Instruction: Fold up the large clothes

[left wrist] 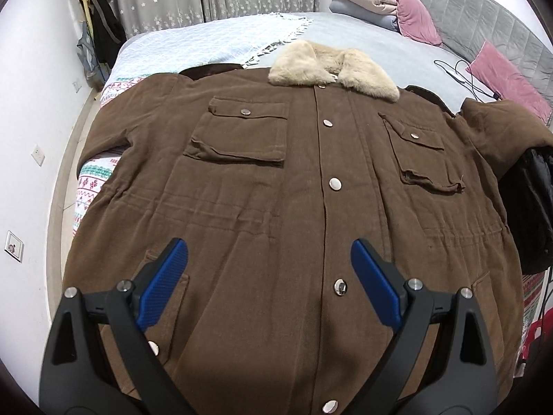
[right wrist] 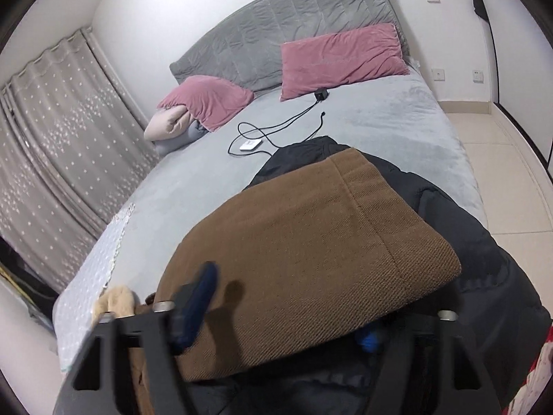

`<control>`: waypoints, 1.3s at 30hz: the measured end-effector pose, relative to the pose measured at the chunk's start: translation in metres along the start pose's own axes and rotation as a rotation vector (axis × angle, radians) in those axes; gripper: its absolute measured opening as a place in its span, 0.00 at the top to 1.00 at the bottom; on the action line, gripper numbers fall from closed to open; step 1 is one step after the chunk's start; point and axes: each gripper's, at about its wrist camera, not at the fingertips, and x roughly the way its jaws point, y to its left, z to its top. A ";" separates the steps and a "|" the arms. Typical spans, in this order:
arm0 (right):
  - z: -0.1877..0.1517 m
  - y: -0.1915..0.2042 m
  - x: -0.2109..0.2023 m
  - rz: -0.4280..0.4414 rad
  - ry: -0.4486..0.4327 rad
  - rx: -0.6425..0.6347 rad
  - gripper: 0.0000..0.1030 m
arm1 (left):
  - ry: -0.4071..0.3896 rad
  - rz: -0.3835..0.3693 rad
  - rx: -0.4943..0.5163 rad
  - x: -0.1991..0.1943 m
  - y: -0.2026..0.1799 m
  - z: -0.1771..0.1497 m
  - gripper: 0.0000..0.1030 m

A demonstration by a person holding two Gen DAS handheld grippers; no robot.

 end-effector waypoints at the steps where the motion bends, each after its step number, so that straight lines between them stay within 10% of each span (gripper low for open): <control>1: 0.000 -0.001 0.000 0.012 0.004 0.012 0.77 | 0.000 0.002 0.001 0.000 0.000 0.000 0.07; 19: -0.024 0.099 -0.081 -0.001 -0.262 -0.303 0.90 | -0.010 -0.014 -0.028 -0.010 0.012 0.001 0.07; 39: -0.104 0.213 -0.091 0.023 -0.352 -0.612 0.90 | 0.026 -0.089 -0.096 -0.027 0.056 0.004 0.07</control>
